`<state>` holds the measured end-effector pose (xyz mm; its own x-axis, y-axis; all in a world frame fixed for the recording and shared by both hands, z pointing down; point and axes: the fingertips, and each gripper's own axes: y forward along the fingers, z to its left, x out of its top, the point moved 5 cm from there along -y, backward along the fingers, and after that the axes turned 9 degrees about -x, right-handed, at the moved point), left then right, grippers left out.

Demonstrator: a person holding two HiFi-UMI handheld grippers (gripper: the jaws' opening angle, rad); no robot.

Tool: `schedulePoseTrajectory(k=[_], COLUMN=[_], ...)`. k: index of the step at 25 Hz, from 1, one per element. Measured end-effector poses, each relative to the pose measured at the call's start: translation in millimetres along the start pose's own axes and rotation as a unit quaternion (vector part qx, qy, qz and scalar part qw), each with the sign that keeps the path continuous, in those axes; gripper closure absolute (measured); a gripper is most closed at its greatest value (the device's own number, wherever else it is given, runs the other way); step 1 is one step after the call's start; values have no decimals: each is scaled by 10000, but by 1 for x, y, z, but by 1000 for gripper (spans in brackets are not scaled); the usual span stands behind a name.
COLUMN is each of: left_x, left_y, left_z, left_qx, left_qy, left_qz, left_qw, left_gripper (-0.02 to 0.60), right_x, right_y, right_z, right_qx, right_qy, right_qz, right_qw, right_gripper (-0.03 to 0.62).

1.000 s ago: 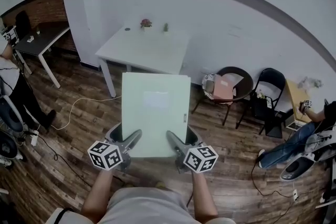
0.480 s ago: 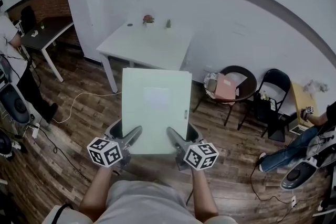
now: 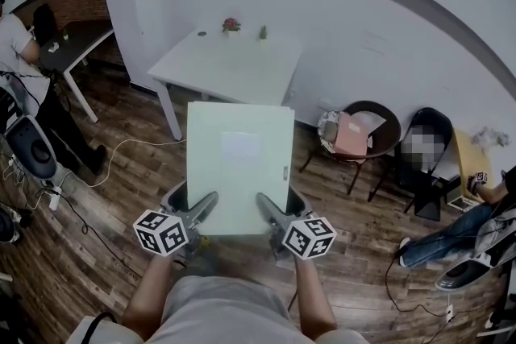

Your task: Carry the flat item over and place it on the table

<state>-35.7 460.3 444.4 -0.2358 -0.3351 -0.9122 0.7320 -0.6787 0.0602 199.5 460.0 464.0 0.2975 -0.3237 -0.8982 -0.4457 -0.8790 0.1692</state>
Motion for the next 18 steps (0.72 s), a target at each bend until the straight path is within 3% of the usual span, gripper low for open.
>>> schedulePoseTrajectory(k=[11, 18], left_x=[26, 56], left_y=[51, 79], left_z=[85, 160], left_qx=[-69, -147], left_qy=[-143, -289], left_qz=[39, 106], left_qw=[9999, 9994], left_gripper=[218, 218], right_x=[16, 29], right_y=[95, 176], right_z=[-18, -15], right_qx=[-131, -271], right_qy=[-11, -9], right_qz=[90, 177], right_qw=[9999, 9995], right_gripper=[214, 214])
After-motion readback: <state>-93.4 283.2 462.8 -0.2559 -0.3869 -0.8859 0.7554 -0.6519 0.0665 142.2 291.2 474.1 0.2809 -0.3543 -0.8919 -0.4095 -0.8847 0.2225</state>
